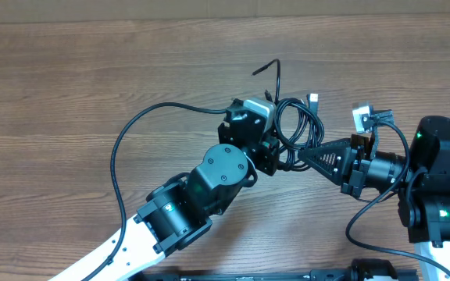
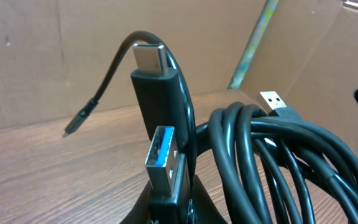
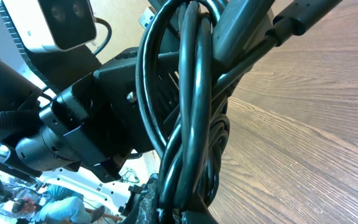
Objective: Untangle cables
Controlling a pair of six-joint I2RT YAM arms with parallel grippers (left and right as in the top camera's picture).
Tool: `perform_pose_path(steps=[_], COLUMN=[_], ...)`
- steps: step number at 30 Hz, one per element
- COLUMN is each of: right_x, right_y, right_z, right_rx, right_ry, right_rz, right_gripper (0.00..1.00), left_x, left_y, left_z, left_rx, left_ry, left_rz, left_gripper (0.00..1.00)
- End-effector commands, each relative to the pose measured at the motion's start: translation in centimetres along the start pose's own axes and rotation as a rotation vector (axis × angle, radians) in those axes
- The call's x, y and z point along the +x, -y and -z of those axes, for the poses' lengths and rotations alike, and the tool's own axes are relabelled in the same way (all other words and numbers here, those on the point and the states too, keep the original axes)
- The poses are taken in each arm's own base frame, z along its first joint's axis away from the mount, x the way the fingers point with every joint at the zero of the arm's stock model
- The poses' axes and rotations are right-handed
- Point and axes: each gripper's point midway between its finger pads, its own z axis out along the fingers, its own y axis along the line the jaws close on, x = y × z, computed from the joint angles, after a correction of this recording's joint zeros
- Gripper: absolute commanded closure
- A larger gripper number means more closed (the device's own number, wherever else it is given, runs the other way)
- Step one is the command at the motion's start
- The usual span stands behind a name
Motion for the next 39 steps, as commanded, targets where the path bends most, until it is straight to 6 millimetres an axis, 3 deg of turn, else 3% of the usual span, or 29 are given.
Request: perform_pose_path(steps=[1,10,21,30,36,39], right_x=[-0.1,0.5,0.5,0.3,-0.1,-0.1], right_y=[-1.3,-1.2,-1.2,-0.8,-0.9,-0.9], right_z=[0.1,0.1,0.1,0.1,0.1,0.1], right_rx=[-0.036,-0.035,-0.035,-0.011,-0.012,-0.013], right_ry=[-0.005,-0.019,-0.02,-0.011,-0.003,-0.003], right_rz=[0.032,0.036,0.032,0.045,0.073,0.075], right_gripper=[0.96,0.96,0.88,0.59,0.6,0.71], left_x=[-1.8,-2.6,-2.4,-1.4,-1.0,-0.8], left_y=[-1.6,-3.7,-2.9,0.2,1.2,1.3], left_z=[0.1,0.5,0.4,0.0,0.0,-0.1], left_rx=[-0.089,-0.197,-0.158,0.014,0.072,0.072], left_ry=[0.071,0.143,0.122,0.043,0.017,0.01], left_rz=[0.097,0.32,0.28,0.139,0.127,0.126], left_gripper=[0.96,0.96,0.96,0.96,0.96,0.96])
